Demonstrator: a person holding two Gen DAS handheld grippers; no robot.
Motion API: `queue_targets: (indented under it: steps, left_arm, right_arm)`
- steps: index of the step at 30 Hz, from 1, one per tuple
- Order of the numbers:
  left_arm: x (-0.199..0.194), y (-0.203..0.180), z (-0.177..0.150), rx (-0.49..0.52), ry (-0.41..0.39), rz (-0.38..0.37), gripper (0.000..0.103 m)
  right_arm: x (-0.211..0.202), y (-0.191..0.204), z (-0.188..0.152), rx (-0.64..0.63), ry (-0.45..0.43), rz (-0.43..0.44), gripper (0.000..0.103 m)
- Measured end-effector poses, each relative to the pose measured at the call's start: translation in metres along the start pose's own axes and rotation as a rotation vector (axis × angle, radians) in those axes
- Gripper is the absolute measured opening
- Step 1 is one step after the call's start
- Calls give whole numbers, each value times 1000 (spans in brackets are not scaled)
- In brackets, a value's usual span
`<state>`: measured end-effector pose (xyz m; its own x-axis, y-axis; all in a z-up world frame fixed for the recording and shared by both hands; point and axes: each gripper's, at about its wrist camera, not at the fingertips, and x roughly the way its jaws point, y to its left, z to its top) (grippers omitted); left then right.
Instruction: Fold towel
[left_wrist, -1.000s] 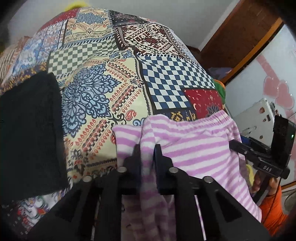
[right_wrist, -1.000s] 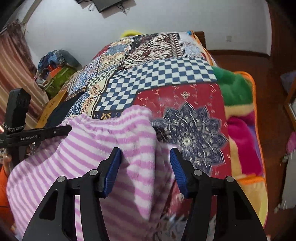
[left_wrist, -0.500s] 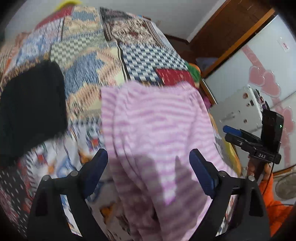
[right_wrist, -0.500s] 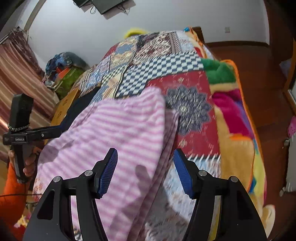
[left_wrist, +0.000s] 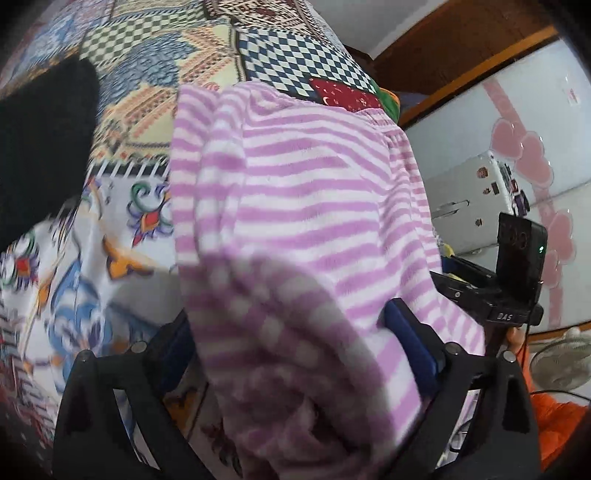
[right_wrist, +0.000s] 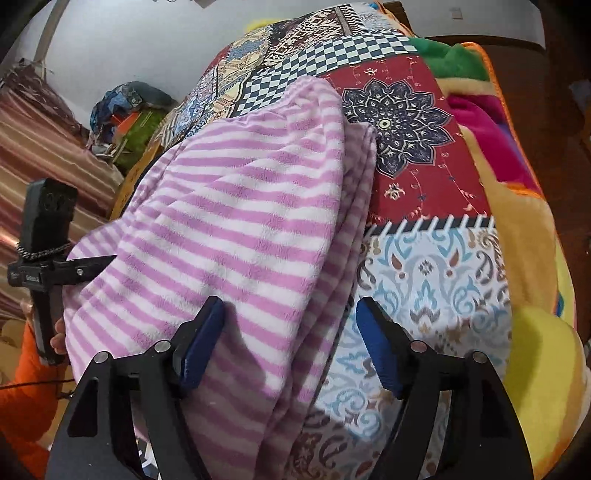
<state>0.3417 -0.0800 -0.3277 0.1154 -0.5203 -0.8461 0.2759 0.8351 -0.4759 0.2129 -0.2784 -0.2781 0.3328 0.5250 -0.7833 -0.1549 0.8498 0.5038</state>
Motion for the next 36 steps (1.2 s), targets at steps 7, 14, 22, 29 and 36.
queue_targets:
  steps: [7, 14, 22, 29, 36]
  left_arm:
    - [18, -4, 20, 40, 8, -4, 97]
    - [19, -5, 24, 59, -14, -34, 75]
    - [-6, -17, 15, 92, -82, 23, 50]
    - [-48, -29, 4, 121, -185, 47, 26]
    - [-74, -32, -8, 129, -241, 52, 22]
  right_arm:
    - [21, 6, 21, -18, 17, 46, 74]
    - [37, 30, 31, -69, 8, 70, 59]
    - [24, 52, 25, -149, -53, 29, 33]
    - [-3, 73, 26, -212, -121, 29, 29]
    - [-21, 109, 30, -308, -182, 31, 21]
